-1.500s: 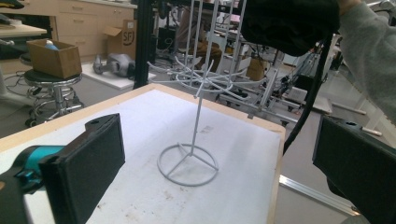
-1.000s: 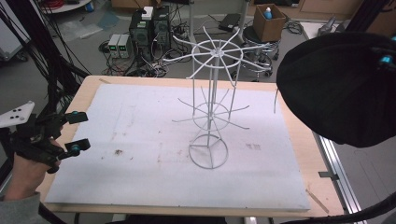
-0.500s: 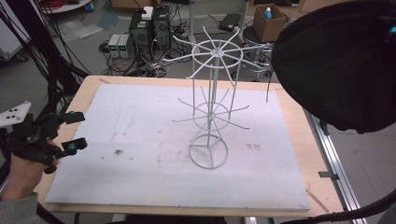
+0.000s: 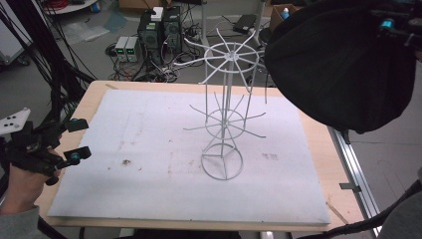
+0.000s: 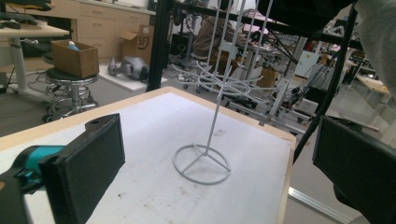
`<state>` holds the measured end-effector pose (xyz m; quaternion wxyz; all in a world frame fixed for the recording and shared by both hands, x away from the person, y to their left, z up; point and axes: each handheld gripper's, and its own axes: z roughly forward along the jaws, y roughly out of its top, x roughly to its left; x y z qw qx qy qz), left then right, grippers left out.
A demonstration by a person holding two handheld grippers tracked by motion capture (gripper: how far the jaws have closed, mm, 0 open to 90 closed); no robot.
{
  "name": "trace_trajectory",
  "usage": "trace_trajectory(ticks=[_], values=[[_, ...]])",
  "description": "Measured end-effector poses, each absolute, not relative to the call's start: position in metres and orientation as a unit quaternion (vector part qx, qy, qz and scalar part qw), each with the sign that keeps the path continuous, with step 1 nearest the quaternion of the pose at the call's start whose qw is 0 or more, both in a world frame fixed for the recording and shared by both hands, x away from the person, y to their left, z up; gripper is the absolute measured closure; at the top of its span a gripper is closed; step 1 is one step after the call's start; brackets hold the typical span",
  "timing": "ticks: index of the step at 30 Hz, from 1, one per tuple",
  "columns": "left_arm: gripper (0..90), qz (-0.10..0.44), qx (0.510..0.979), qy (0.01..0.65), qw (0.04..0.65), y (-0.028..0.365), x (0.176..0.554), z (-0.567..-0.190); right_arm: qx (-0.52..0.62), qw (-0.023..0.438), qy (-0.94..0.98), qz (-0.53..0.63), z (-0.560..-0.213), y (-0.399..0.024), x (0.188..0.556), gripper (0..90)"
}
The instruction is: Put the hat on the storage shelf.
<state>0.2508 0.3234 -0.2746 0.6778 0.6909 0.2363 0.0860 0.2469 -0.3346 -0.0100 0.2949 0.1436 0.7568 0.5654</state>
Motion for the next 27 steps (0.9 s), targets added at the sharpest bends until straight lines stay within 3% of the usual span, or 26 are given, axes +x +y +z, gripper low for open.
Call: trace_trajectory(ticks=[17, 27], values=[[2.6, 0.086, 0.694, 0.237, 0.674, 0.321, 0.251, -0.276, 0.148, 0.28, 0.757, 0.572, -0.037, -0.332, 0.253, 72.2], [2.6, 0.085, 0.697, 0.236, 0.672, 0.317, 0.251, -0.277, 0.147, 0.245, 0.762, 0.581, -0.061, -0.339, 0.254, 71.4]])
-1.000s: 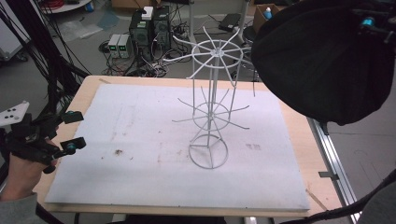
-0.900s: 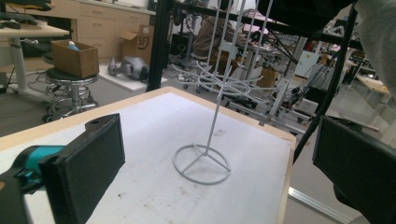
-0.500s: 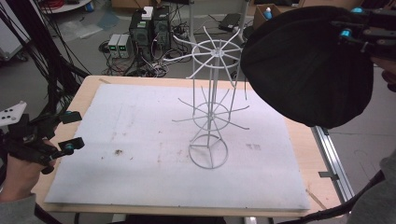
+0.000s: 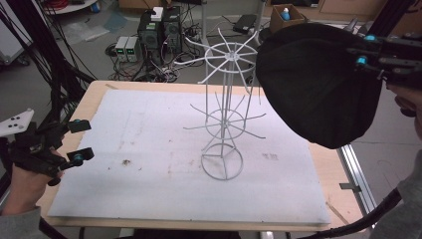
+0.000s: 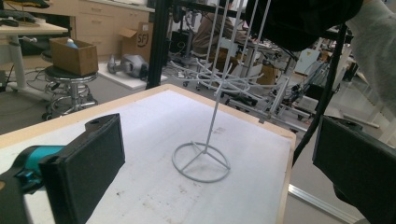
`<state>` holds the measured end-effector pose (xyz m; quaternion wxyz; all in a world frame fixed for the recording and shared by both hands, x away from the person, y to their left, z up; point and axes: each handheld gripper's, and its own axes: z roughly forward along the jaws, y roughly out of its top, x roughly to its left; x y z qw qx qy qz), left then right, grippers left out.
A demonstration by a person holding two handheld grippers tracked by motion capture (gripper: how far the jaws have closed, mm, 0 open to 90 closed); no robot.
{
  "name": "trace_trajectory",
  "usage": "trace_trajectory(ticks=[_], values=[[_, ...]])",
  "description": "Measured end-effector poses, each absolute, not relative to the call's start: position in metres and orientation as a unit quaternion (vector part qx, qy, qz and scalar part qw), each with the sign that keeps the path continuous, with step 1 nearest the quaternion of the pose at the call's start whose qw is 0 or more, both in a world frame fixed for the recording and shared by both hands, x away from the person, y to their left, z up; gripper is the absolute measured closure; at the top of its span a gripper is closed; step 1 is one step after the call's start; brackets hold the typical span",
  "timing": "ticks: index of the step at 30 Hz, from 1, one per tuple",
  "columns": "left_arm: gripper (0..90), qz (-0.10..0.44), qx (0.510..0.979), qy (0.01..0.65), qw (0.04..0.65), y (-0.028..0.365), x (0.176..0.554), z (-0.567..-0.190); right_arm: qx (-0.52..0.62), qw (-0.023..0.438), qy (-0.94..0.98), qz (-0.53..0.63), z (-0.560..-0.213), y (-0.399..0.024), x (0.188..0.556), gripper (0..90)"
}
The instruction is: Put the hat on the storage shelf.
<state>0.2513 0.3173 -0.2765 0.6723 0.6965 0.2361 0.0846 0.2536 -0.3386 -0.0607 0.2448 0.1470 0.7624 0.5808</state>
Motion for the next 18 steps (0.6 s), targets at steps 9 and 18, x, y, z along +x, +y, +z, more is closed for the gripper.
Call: trace_trajectory(ticks=[9, 18], values=[[2.6, 0.084, 0.699, 0.232, 0.671, 0.313, 0.25, -0.276, 0.15, 0.221, 0.776, 0.571, -0.088, -0.337, 0.257, 70.7], [2.6, 0.085, 0.701, 0.23, 0.669, 0.311, 0.248, -0.275, 0.16, 0.202, 0.79, 0.556, -0.104, -0.338, 0.265, 67.5]])
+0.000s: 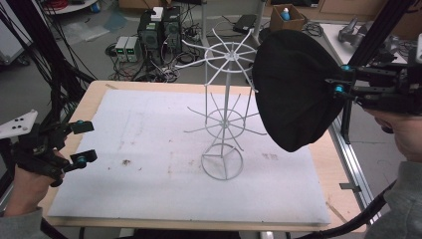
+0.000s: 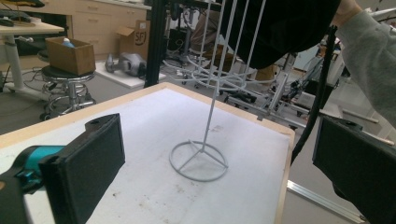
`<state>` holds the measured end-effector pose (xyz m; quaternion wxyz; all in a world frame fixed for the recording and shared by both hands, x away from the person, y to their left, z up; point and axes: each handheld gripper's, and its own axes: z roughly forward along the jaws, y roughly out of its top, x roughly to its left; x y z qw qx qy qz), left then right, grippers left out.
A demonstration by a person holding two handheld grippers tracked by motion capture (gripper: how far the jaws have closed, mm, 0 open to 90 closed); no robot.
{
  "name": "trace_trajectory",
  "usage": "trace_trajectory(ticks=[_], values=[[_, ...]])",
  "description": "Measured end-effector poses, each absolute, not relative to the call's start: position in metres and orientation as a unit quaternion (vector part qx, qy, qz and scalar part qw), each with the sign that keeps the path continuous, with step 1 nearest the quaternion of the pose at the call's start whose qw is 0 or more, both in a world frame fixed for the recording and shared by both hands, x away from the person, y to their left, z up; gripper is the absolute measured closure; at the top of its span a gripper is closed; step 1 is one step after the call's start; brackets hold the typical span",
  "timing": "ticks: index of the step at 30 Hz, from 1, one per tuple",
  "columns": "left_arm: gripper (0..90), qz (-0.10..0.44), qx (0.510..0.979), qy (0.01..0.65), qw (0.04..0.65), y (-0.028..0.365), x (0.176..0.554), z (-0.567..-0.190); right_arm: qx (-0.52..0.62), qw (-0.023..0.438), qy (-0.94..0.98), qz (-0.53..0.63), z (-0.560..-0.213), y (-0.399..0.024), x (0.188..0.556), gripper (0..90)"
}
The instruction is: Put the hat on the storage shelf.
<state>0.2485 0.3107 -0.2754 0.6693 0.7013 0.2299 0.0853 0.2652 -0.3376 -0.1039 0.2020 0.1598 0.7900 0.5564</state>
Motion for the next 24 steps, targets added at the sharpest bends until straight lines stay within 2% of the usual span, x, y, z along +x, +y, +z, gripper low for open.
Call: trace_trajectory(ticks=[14, 24], values=[[2.6, 0.089, 0.702, 0.228, 0.669, 0.31, 0.246, -0.274, 0.166, 0.187, 0.804, 0.539, -0.12, -0.335, 0.271, 61.9], [2.6, 0.088, 0.702, 0.229, 0.669, 0.31, 0.247, -0.275, 0.168, 0.176, 0.809, 0.535, -0.125, -0.333, 0.275, 51.9]])
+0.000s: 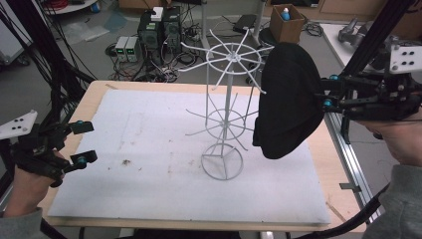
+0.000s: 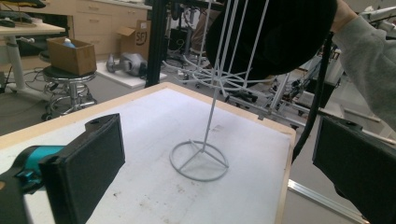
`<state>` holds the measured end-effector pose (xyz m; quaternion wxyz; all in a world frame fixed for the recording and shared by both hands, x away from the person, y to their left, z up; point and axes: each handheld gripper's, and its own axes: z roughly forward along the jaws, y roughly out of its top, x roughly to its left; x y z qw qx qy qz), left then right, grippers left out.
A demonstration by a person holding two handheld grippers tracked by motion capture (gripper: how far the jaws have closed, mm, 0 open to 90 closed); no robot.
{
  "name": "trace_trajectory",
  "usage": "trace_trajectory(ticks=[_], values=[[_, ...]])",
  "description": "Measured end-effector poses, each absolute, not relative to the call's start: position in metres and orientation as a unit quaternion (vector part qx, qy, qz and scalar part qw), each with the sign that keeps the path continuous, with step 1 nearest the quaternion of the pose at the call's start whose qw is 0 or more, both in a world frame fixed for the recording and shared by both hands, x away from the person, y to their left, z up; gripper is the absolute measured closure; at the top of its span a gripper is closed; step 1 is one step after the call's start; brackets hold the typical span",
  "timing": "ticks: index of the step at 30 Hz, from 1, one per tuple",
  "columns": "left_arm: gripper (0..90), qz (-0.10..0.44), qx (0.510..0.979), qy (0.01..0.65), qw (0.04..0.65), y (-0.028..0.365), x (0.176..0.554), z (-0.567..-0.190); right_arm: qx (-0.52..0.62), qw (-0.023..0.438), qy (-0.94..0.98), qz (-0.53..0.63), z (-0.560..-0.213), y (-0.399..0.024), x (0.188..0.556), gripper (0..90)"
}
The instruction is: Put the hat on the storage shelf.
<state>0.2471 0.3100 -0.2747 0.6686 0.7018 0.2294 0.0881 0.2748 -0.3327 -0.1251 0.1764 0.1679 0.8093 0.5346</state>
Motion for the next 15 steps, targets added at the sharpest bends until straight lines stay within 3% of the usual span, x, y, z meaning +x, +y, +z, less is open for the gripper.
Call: trace_trajectory(ticks=[8, 14, 15], values=[[2.6, 0.088, 0.701, 0.23, 0.67, 0.3113, 0.2471, -0.2746, 0.165, 0.172, 0.799, 0.552, -0.1209, -0.3335, 0.2734, 39.3], [2.6, 0.088, 0.701, 0.228, 0.67, 0.31, 0.2463, -0.2743, 0.172, 0.175, 0.783, 0.571, -0.1196, -0.3311, 0.2718, 11.8], [2.6, 0.088, 0.701, 0.228, 0.67, 0.3098, 0.2462, -0.2743, 0.172, 0.175, 0.783, 0.571, -0.1196, -0.3311, 0.2718, 11.8]])
